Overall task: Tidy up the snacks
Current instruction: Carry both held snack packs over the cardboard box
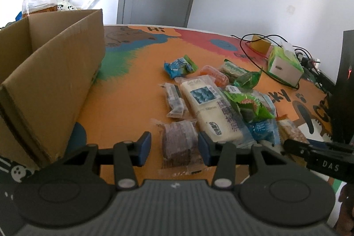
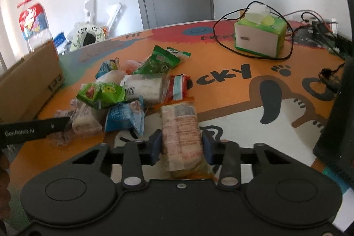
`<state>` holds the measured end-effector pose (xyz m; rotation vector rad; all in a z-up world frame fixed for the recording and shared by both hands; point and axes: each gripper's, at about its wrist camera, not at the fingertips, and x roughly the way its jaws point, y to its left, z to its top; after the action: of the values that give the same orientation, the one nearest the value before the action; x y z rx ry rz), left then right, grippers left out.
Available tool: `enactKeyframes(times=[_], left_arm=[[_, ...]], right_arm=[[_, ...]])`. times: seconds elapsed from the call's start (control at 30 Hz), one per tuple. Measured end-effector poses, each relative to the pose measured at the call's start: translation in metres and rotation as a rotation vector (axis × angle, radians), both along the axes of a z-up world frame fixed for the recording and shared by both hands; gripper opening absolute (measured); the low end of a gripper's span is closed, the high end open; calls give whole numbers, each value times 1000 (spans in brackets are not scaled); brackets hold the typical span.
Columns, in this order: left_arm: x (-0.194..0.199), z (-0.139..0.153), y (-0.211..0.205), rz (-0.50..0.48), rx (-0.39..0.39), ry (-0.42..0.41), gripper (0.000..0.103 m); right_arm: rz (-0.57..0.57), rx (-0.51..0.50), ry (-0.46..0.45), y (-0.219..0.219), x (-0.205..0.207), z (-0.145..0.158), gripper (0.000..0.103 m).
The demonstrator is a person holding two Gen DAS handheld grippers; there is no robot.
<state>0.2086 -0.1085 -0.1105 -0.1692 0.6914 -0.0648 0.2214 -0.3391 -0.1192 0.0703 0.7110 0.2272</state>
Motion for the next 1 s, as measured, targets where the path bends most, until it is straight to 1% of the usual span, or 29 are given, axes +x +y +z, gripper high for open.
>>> enactKeyframes(times=[0.07,0.17,0.3,0.47,0.57,0.63,0.7,0.77,0.8,1.0], left_arm=[[-3,0,2,7,-1,-2,46],[-8,-1,3,8,14,-2,46],[-12,1,4,12,33,-3,46],[-9,5,-2,6,58,-34,46],[-1,2,-4,8,60,-25,46],[2,-2,-5,2,60,-6,46],[-1,-4,-8,-7,83,-15,46],[-3,-3,-6,-13,71,-20,43],[-5,-3,-5,-12,61,-20,35],[-19,3,0,-20,52,-34,31]], right_arm=[[15,22,9,1,-4,1,37],[28,7,3,6,-14,1,37],[34,14,8,7,-23,2,37],[17,40,17,2,-21,3,38],[9,24,15,3,-19,3,38],[9,10,12,5,-19,2,38],[4,7,10,6,-19,2,38],[-4,5,4,7,-21,1,37],[-6,7,2,7,-22,1,37],[-23,51,-5,4,-30,5,36]])
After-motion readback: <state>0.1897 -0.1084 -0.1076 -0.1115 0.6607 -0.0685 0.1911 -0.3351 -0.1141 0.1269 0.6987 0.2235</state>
